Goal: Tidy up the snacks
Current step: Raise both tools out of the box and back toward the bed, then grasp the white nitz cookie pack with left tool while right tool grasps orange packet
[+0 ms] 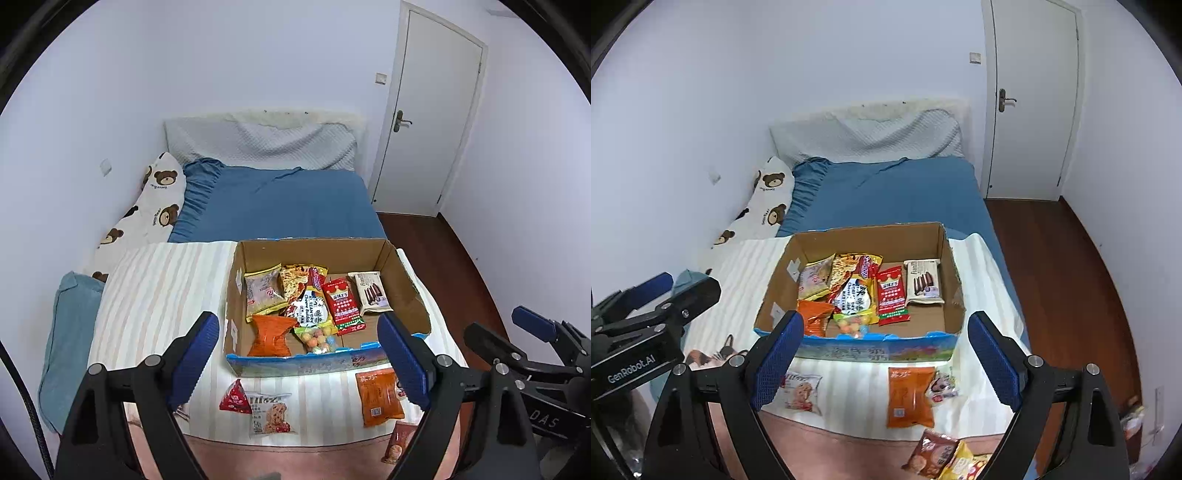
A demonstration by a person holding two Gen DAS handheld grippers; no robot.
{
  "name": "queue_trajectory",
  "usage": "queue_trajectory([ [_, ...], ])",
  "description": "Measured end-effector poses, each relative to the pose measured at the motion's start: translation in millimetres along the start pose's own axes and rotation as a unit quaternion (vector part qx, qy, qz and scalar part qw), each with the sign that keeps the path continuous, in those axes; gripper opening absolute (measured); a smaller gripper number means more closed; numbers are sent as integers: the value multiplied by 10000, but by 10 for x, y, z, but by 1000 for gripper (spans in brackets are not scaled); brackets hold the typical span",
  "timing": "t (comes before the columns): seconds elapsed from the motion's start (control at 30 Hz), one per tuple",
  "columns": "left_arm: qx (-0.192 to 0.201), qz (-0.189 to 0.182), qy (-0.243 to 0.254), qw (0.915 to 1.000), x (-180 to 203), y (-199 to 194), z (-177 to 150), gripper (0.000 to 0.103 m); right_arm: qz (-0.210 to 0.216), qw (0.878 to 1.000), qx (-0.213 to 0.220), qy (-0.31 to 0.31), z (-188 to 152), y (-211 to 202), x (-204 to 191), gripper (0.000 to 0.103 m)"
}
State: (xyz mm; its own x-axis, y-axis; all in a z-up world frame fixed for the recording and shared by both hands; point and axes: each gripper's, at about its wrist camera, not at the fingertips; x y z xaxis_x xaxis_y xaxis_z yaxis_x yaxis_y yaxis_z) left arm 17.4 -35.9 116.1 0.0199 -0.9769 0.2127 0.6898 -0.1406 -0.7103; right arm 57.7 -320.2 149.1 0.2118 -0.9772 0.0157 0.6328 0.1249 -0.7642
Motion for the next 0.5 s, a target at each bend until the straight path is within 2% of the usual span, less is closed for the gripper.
queue_trajectory([
  [0.13,-113,141,-47,9998,-65,104,-79,88,1,9996,-242,107,-139,154,50,93],
  [0.27,-578,373,-162,9975,-208,430,-292,88,19,9965,-795,248,-404,567,127,93],
  [0.4,-1342,614,-313,9886,-399,951,-659,88,3,9890,-1439,355,-734,1119,195,93],
  [0.5,-2075,748,-417,9745,-556,1384,-977,88,50,9804,-1924,427,-973,1555,216,93],
])
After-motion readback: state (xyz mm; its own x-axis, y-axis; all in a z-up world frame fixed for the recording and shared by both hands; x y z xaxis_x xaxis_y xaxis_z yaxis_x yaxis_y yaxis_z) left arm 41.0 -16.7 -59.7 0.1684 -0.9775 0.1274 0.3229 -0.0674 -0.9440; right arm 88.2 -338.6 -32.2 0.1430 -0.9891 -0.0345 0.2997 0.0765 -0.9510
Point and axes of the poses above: each gripper's, at about its wrist camera, not at the fingertips, and y roughly the way its jaws point, x to its right, z to its top, and after that the axes turned 10 degrees about -y, right-handed
